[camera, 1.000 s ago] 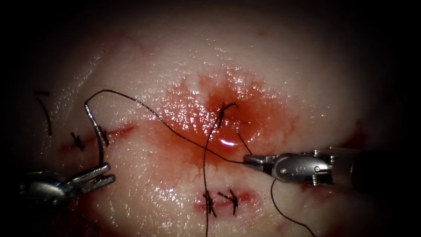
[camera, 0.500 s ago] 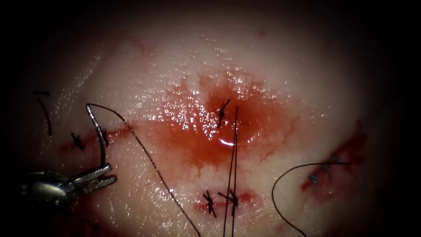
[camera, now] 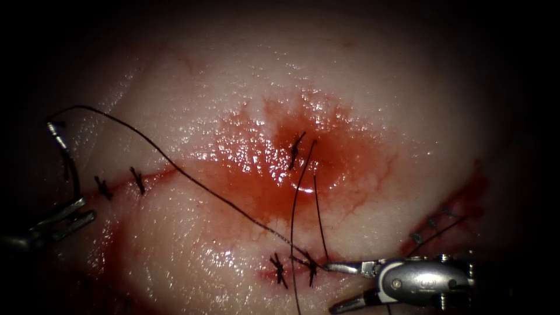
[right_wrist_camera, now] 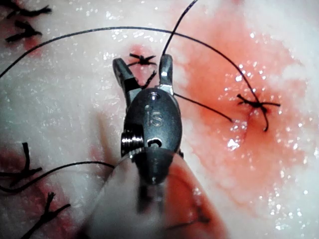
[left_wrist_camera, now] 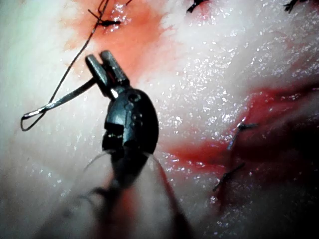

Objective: Wound Closure

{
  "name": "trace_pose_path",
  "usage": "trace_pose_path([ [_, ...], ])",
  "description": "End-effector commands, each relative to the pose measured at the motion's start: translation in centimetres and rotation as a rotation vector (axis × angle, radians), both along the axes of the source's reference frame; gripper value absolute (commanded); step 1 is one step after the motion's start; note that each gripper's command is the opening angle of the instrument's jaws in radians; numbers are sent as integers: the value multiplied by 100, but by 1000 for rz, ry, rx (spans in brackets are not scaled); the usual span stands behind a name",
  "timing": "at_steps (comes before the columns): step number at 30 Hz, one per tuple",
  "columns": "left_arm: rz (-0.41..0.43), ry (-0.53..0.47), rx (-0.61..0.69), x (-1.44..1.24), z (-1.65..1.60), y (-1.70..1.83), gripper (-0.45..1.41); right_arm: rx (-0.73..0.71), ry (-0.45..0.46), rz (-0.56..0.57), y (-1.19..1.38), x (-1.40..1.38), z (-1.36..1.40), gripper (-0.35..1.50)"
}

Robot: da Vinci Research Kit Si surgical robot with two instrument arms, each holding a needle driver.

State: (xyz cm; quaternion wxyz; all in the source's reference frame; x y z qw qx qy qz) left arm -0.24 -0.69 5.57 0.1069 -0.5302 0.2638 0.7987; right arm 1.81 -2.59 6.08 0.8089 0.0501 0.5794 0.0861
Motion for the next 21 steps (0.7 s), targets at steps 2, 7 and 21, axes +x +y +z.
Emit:
trace_pose_path([
  [2,-25,4,-6,6,3,2,-43,-24,-18,12,25,-13,21,143],
  [7,-57,24,-12,20,1,2,-40,-86,-50,25,54,-23,55,141],
  [21,-61,29,-19,8,7,5,-45,-156,-113,37,66,15,159,143],
])
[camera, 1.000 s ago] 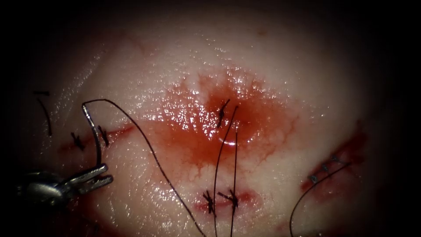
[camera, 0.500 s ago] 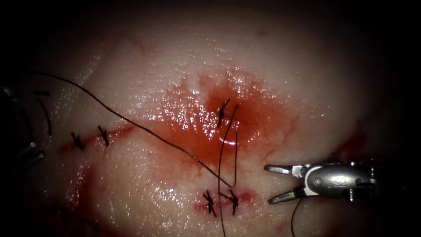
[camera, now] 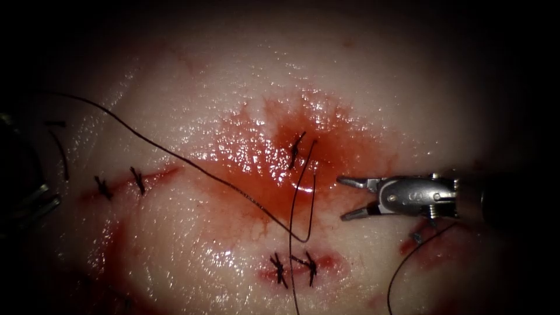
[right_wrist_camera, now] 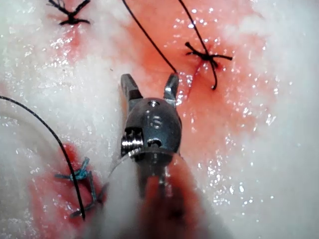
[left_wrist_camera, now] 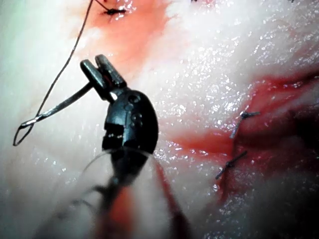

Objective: Wound Closure

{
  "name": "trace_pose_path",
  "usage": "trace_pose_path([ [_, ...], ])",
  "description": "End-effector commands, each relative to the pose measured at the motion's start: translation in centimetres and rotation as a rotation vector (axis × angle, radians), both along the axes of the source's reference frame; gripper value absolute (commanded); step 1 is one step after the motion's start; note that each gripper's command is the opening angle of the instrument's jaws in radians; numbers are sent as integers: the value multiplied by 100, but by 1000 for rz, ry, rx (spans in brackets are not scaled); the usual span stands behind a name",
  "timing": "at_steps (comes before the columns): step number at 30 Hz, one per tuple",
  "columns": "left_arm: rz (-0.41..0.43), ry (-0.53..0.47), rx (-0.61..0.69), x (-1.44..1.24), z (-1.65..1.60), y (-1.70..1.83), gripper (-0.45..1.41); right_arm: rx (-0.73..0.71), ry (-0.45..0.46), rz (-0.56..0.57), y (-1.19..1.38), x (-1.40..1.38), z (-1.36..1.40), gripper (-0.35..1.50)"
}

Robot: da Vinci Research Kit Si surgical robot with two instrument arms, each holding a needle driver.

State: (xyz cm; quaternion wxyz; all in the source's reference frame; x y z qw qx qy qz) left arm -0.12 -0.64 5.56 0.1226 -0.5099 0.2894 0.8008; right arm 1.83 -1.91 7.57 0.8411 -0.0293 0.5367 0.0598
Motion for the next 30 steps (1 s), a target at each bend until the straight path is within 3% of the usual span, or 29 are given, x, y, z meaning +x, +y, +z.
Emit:
trace_pose_path([
  [1,3,-4,-1,-6,8,1,-45,-2,5,-3,-1,18,15,141],
  [7,7,-8,-3,-8,12,2,-45,-8,4,3,5,44,24,140],
  [12,10,-10,-5,-8,12,1,-45,-11,6,0,3,49,27,135],
  [14,10,-10,-6,-8,11,1,-45,-12,3,-3,1,48,29,125],
  [16,15,-15,-8,-10,11,1,-45,-15,3,-5,0,47,31,106],
  [17,15,-15,-9,-13,11,1,-45,-21,-11,5,-1,45,34,32],
  [18,15,-15,-9,-13,11,1,-45,-21,-11,5,-1,45,34,32],
  [19,16,-16,-10,-14,11,1,-45,-21,-11,5,-2,45,34,-17],
  [20,19,-19,-12,-17,12,1,-45,-21,-41,12,-1,44,35,-35],
  [25,27,-24,-15,-24,17,2,-45,-30,-60,19,-5,33,27,-35],
  [30,38,-21,-11,-28,30,6,-45,-8,-62,-13,-31,13,4,-35],
])
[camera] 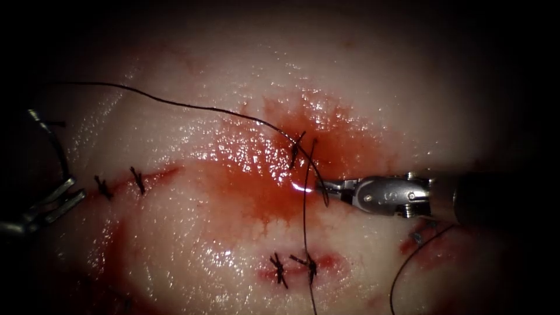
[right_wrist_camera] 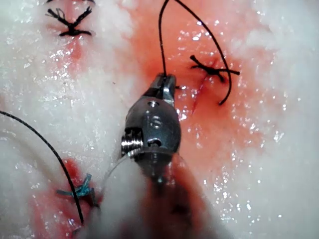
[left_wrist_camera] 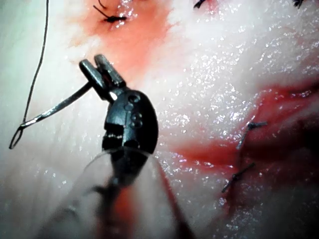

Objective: Wound Closure

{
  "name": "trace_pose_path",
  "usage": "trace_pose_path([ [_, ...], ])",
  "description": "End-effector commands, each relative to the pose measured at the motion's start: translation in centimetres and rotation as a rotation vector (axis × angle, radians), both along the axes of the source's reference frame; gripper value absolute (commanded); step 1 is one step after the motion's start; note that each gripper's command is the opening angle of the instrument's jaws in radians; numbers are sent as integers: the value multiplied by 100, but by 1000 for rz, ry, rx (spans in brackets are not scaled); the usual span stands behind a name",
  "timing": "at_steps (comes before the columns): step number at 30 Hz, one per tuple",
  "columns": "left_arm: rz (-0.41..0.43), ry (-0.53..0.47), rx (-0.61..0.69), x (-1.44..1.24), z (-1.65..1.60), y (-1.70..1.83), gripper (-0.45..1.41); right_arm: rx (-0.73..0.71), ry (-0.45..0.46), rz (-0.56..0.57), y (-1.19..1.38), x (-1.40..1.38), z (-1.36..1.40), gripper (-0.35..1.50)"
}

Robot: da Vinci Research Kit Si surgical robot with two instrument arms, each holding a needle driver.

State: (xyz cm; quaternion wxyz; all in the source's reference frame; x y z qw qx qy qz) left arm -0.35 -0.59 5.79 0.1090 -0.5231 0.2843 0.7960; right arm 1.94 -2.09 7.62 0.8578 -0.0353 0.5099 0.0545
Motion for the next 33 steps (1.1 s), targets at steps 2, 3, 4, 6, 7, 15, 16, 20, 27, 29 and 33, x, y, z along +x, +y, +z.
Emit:
trace_pose_path([
  [2,6,-1,1,-8,13,3,-45,5,5,-22,-27,-6,-14,-35],
  [3,9,0,2,-9,16,4,-45,5,6,-28,-33,-9,-20,-35],
  [4,9,2,4,-12,18,5,-45,3,5,-29,-39,-11,-26,-35],
  [6,13,1,4,-15,22,7,-45,9,11,-39,-55,-15,-39,-35],
  [7,16,1,5,-17,24,7,-45,9,15,-46,-61,-16,-45,-35],
  [15,20,2,9,-22,31,12,-45,67,61,-138,-128,-4,-95,-35],
  [16,21,2,10,-21,31,12,-45,70,66,-150,-136,-1,-102,-35],
  [20,23,1,9,-18,31,12,-45,77,104,-226,-184,16,-151,-35],
  [27,23,1,9,-17,30,11,-45,94,137,-278,-215,37,-190,-35],
  [29,23,1,9,-17,30,11,-45,101,144,-289,-220,46,-196,-35],
  [33,24,0,9,-16,30,11,-45,127,177,-257,-202,51,-193,34],
])
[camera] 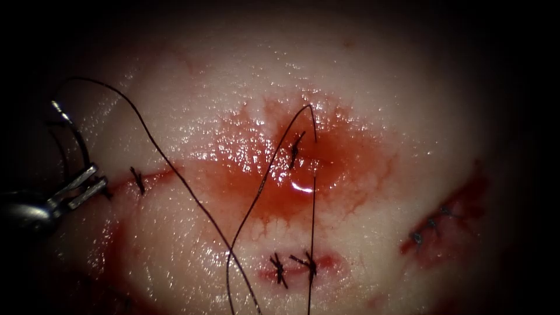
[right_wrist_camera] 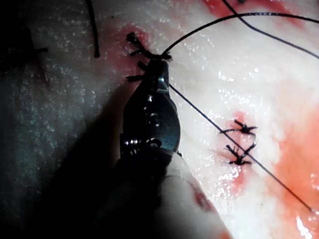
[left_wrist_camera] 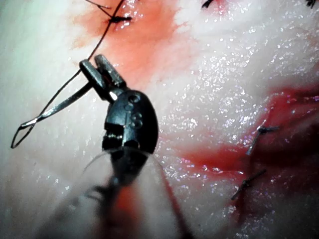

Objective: Wound Closure

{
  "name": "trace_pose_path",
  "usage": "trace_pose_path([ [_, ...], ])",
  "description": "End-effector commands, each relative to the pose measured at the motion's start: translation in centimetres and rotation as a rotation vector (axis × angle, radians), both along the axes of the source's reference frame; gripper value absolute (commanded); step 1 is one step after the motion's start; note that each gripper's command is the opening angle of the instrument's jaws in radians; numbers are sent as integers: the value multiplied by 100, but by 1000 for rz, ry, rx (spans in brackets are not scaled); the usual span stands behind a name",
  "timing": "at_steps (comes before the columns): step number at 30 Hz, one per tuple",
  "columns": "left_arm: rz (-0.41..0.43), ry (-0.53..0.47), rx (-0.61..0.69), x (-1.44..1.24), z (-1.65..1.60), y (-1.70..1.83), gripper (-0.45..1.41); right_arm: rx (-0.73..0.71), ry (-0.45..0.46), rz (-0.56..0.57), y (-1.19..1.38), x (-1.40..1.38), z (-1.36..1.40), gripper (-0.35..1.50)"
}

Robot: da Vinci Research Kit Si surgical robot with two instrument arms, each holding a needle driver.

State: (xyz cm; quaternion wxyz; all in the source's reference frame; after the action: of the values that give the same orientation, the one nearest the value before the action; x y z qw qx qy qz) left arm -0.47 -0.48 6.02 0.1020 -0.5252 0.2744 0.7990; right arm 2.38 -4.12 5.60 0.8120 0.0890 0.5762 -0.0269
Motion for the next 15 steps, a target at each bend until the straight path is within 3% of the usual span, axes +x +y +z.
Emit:
trace_pose_path([
  [1,3,-2,0,-2,8,2,-45,28,18,66,31,0,12,135],
  [2,3,-2,0,-2,8,2,-45,28,18,66,31,0,12,135],
  [3,5,-4,2,1,9,4,-45,29,-5,147,55,-14,12,147],
  [6,6,-4,3,3,10,5,-45,54,-20,172,77,-28,12,147],
  [10,-2,5,9,11,13,9,-45,9,-32,205,150,-74,16,140],
  [11,-2,5,9,11,13,9,-45,9,-32,205,150,-74,16,140],
  [13,-5,10,12,17,13,11,-45,-20,-43,209,180,-89,32,133],
  [15,-8,18,17,21,12,12,-45,-27,-49,214,193,-92,51,133],
])
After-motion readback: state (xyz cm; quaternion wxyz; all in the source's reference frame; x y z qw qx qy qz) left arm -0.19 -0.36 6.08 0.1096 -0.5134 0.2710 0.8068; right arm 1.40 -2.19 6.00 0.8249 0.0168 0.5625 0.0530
